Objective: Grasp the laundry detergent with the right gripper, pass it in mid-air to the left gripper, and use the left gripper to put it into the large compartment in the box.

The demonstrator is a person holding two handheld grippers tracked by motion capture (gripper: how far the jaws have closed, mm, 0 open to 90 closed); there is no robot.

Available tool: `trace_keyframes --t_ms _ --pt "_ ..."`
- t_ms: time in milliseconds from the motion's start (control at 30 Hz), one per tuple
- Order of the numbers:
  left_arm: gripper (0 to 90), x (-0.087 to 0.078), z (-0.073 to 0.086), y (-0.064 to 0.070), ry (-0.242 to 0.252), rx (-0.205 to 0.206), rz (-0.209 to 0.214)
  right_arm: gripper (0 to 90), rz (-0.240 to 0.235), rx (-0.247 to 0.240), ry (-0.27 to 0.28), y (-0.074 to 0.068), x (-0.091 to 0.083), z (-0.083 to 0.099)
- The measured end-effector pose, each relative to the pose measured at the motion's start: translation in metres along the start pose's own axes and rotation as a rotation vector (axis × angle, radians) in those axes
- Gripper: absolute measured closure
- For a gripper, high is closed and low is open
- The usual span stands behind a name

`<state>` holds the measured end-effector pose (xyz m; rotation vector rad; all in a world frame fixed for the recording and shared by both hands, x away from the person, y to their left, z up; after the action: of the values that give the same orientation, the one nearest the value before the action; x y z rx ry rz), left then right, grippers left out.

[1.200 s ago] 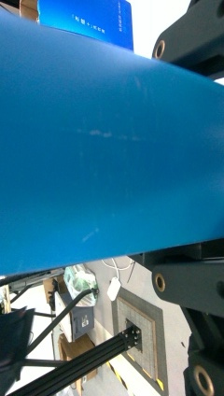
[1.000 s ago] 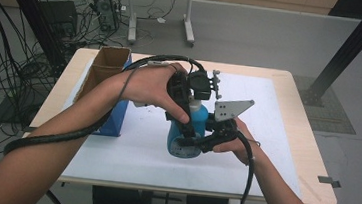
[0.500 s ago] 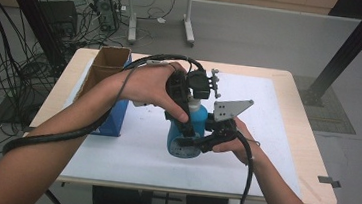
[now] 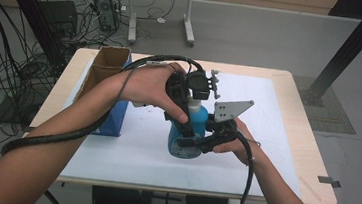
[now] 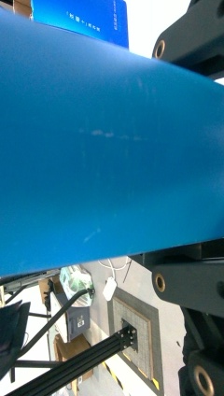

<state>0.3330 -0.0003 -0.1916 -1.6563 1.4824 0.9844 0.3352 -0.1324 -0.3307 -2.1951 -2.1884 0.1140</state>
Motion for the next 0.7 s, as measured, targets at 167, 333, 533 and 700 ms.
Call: trace_keyframes --t_ms 167,333,533,700 --pt "7.0 0.0002 -0.0007 0.0 -0.001 0.003 -0.003 44.1 -0.001 0.0 -0.001 -0.0004 -0.0005 -0.0005" --pt "7.1 0.0 -0.0016 0.0005 0.0 0.005 -0.003 44.0 0.002 -0.003 -0.004 -0.0002 -0.001 -0.0007" --pt "7.1 -0.0001 -0.0014 0.0001 0.0 0.004 -0.008 44.0 0.002 -0.006 -0.004 -0.001 -0.0009 -0.0009" --pt "7.0 -0.0009 -0.0017 0.0005 -0.002 0.006 -0.007 44.0 0.001 -0.007 -0.005 -0.0011 -0.0007 -0.0019"
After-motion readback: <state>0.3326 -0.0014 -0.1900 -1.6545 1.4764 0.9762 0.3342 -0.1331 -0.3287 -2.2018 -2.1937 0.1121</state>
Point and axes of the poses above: each handheld gripper's, and its own axes: x roughly forward along the jaws, z roughly out of its underside, y roughly to its right, the point moved 1 cm from there along x, roughly forward along the jaws, and after that the axes turned 14 degrees about y, right-handed, at the moved point
